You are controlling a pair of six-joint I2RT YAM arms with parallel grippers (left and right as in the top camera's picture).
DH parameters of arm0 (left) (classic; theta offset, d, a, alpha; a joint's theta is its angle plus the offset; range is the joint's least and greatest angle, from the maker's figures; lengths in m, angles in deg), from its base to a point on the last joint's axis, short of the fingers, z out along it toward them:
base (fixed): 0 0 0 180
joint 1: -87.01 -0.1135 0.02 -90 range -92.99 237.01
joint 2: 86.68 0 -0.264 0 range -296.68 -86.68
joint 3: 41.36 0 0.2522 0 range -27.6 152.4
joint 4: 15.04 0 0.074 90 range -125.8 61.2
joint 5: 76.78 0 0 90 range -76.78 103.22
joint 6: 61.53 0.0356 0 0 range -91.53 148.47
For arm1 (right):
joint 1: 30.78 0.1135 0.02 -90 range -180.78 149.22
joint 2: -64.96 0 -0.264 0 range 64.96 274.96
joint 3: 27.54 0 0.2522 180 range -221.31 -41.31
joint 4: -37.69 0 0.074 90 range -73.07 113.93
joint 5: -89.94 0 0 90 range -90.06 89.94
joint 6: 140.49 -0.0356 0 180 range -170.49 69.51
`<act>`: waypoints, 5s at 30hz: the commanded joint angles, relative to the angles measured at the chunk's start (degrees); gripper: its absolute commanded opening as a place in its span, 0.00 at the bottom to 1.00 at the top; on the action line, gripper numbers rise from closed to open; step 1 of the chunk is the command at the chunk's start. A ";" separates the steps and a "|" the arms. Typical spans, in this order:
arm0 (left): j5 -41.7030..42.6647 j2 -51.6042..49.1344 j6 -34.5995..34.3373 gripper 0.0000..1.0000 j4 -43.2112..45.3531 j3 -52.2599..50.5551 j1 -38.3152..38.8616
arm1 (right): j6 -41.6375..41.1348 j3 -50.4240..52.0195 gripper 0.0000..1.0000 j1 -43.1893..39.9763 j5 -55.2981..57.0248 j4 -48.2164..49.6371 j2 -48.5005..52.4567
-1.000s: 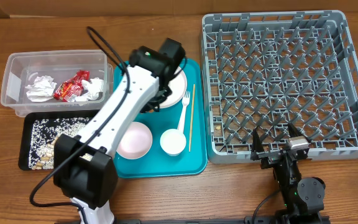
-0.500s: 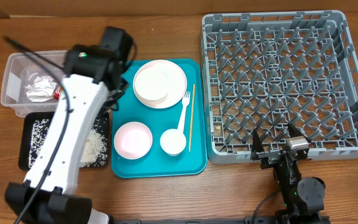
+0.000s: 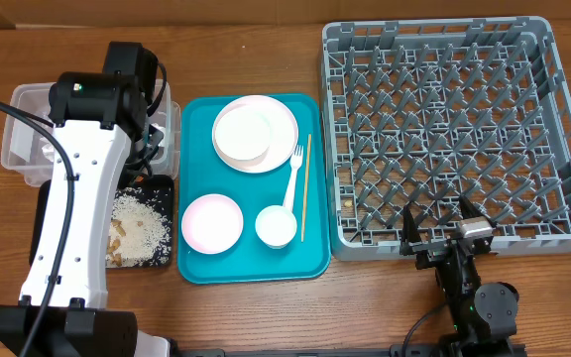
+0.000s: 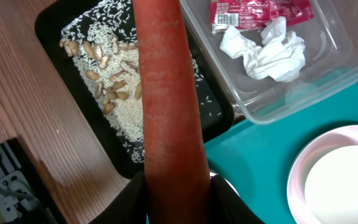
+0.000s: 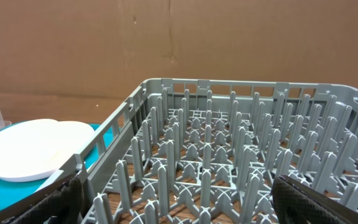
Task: Sort waste into correct bins and load items into the dishwasher
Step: 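Lift the carrot and carry it left over the black tray, then lower the carrot onto the black tray and open the left gripper, then move the left gripper over the white cup on the teal tray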
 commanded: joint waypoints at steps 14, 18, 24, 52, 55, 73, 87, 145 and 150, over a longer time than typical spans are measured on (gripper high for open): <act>0.39 0.98 -1.49 0.12 4.68 -8.98 -5.46 | -0.22 0.61 1.00 0.48 -0.04 0.33 -0.50; 1.46 0.98 -1.49 0.13 7.13 -12.83 -7.69 | -0.22 0.61 1.00 0.48 -0.04 0.33 -0.50; 1.66 0.98 -1.25 0.14 11.93 -19.65 -11.08 | -0.24 0.61 1.00 0.48 -0.04 0.33 -0.50; 17.75 0.94 -1.25 0.19 40.92 -40.52 -22.05 | -0.22 0.61 1.00 0.48 -0.04 0.33 -0.50; 17.73 0.94 -1.20 0.28 40.68 -40.52 -22.03 | -0.22 0.61 1.00 0.48 -0.04 0.33 -0.50; 19.76 1.01 3.15 0.59 40.70 -40.28 -22.03 | -0.22 0.61 1.00 0.48 -0.04 0.33 -0.50; 37.75 1.14 21.94 0.34 40.22 -39.19 -22.03 | -0.22 0.61 1.00 0.48 -0.04 0.33 -0.50; 23.89 3.48 27.26 0.24 29.03 -25.24 24.92 | -0.22 0.61 1.00 0.48 -0.07 0.33 -0.50; 21.44 3.45 27.30 0.41 28.65 -25.46 25.27 | -0.22 0.61 1.00 0.48 -0.04 0.33 -0.50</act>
